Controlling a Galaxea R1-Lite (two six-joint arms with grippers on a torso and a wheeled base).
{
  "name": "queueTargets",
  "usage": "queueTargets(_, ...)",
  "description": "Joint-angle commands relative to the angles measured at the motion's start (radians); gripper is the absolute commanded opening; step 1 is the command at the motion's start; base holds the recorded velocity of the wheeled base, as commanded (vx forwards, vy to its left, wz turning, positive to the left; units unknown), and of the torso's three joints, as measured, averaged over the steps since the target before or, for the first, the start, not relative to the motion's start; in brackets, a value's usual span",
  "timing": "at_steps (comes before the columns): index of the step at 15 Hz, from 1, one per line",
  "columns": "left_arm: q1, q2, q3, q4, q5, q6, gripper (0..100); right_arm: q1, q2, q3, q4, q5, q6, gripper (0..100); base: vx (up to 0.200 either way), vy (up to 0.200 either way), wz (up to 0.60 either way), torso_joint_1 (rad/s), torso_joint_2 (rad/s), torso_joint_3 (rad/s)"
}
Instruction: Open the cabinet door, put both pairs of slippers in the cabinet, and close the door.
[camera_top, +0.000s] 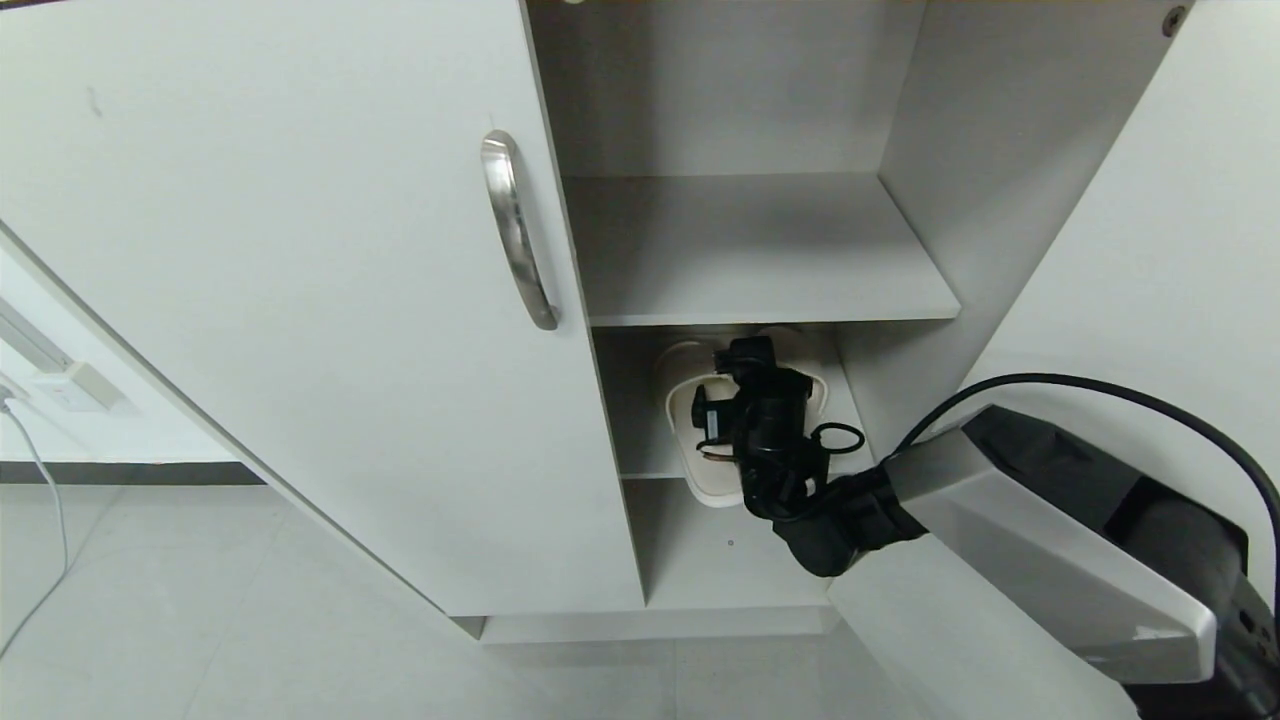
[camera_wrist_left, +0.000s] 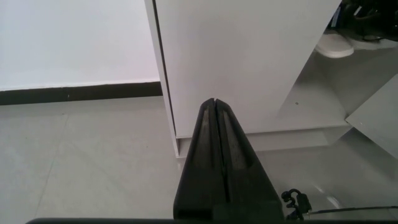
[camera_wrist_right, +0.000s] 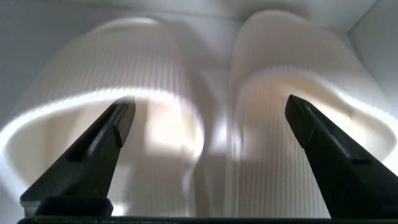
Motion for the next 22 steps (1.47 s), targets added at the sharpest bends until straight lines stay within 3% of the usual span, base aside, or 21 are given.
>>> queueTargets(1,0.0,0.001,0.0,0.0,0.0,0.0,0,0.035,-0.099,0.13,-0.058,-0.006,-0.003,100,0.0,0.0,0.0,0.0,0.0,0.0)
queueTargets(3,0.0,0.001,0.0,0.0,0.0,0.0,0,0.072,-0.171,0.268,-0.127,-0.058,-0.003,100,0.0,0.0,0.0,0.0,0.0,0.0)
queueTargets(7,0.0,0.001,0.0,0.0,-0.001,0.001,0,0.147,-0.262,0.543,-0.296,-0.062,-0.004,100,0.0,0.0,0.0,0.0,0.0,0.0)
queueTargets(11,-0.002,0.001,0.0,0.0,-0.001,0.003,0,0.173,-0.271,0.595,-0.322,-0.062,-0.008,100,0.0,0.0,0.0,0.0,0.0,0.0)
queueTargets(20,0.0,0.001,0.0,0.0,-0.001,0.003,0,0.169,-0.269,0.609,-0.328,-0.062,-0.008,100,-0.2,0.0,0.0,0.002,0.0,0.004)
queueTargets(22,0.0,0.001,0.0,0.0,-0.001,0.003,0,0.167,-0.271,0.609,-0.33,-0.062,-0.008,100,0.0,0.0,0.0,0.0,0.0,0.0)
